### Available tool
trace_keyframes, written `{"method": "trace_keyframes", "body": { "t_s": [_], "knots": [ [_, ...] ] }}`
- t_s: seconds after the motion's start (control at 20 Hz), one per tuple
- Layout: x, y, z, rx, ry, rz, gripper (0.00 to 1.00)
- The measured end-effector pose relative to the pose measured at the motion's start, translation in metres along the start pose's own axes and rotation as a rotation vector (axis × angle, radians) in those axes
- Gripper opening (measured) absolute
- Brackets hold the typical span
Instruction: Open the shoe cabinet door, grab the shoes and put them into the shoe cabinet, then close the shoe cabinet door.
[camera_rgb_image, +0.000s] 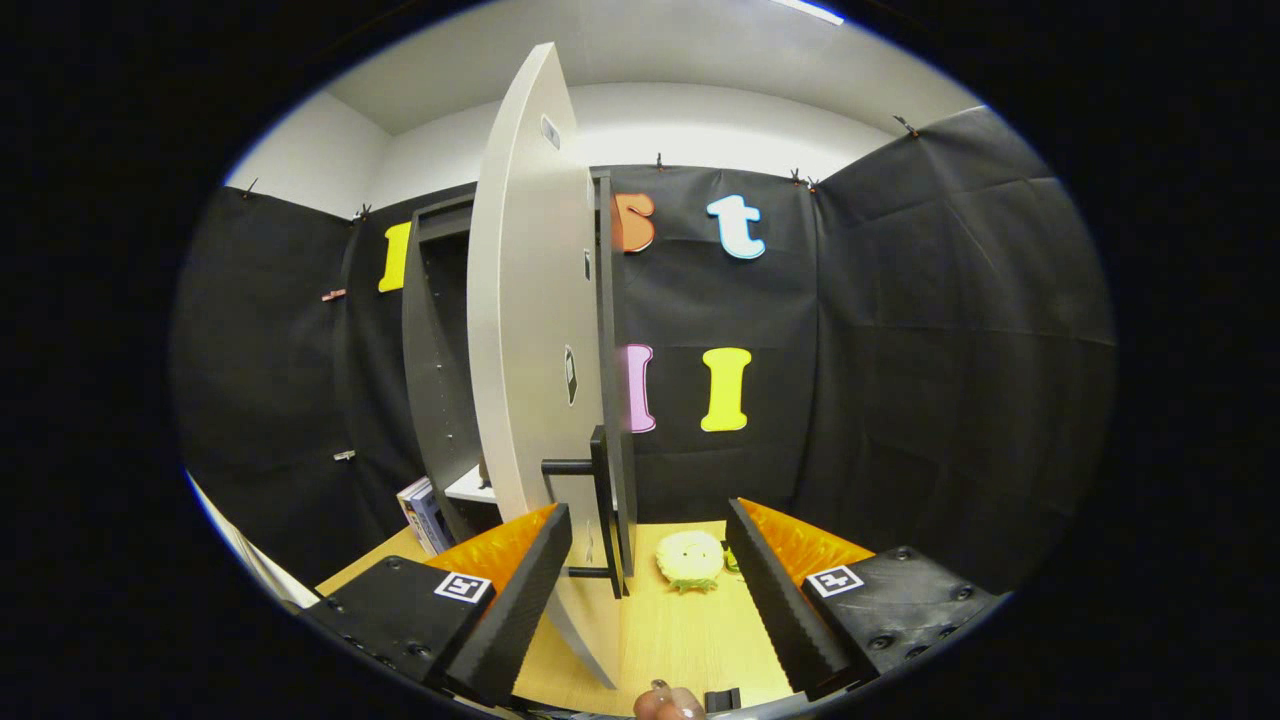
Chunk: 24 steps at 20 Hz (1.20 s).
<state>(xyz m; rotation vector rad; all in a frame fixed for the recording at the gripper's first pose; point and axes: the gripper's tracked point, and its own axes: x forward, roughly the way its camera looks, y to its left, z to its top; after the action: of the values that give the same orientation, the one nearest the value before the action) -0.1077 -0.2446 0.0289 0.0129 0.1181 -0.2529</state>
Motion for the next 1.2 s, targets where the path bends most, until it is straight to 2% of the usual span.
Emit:
{"method": "trace_keyframes", "body": {
  "t_s": [0.25,0.6,0.85,1.0,1.2],
  "knots": [
    [0.007,0.02,-0.007,0.05,0.009,0.05,0.98],
    [0.018,0.094,-0.016,0.047,0.003,0.134,0.99],
    [0.041,0.141,-0.023,0.096,0.015,0.115,0.99],
    [0.059,0.176,-0.026,0.136,0.017,0.131,0.99],
    [0.076,0.225,-0.027,0.117,-0.002,0.165,0.99]
  ]
}}
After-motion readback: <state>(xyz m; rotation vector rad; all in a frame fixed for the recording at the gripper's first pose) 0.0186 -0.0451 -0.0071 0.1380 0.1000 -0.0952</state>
